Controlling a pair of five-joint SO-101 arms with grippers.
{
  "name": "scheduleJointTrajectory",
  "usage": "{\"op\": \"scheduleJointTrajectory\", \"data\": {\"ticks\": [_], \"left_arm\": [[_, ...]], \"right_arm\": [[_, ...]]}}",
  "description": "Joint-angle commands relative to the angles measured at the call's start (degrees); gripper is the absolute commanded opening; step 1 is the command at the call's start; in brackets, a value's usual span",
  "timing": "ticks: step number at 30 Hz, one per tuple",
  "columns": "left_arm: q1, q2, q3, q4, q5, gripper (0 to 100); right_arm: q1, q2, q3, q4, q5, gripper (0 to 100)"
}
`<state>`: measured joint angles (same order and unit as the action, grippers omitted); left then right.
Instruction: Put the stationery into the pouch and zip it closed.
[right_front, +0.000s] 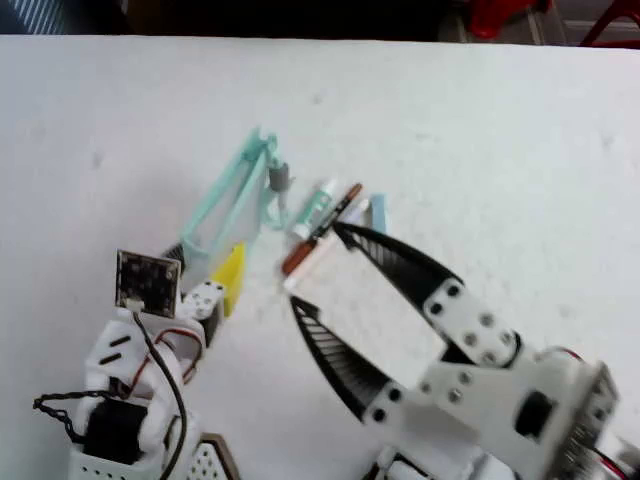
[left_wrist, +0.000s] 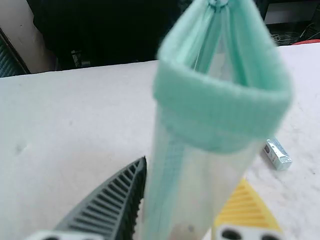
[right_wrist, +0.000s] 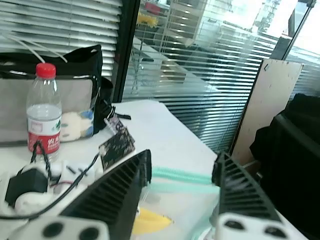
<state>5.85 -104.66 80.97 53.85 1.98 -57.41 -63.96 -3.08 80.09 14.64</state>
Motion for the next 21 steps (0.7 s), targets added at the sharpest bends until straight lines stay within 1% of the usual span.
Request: {"op": "scheduleJointTrajectory", "data": {"ticks": [1, 6, 10, 21], "left_arm": [[-0.5, -0.2, -0.5, -1.6, -0.5, 22], [-0.5, -0.2, -0.5, -1.6, -0.5, 22], [-0.5, -0.2, -0.2, -2.6, -0.5, 22], [-0.5, -0.2, -0.2, -2.5, -0.5, 22]], "right_arm": [[-0.4, -2.9, -1.5, 4.4, 0.2, 19.5], [-0.4, -7.4, -1.5, 7.9, -3.7, 19.5], [-0.4, -8.9, -1.5, 7.9, -3.9, 19.4], [-0.4, -9.2, -1.5, 8.5, -4.0, 19.4]]}}
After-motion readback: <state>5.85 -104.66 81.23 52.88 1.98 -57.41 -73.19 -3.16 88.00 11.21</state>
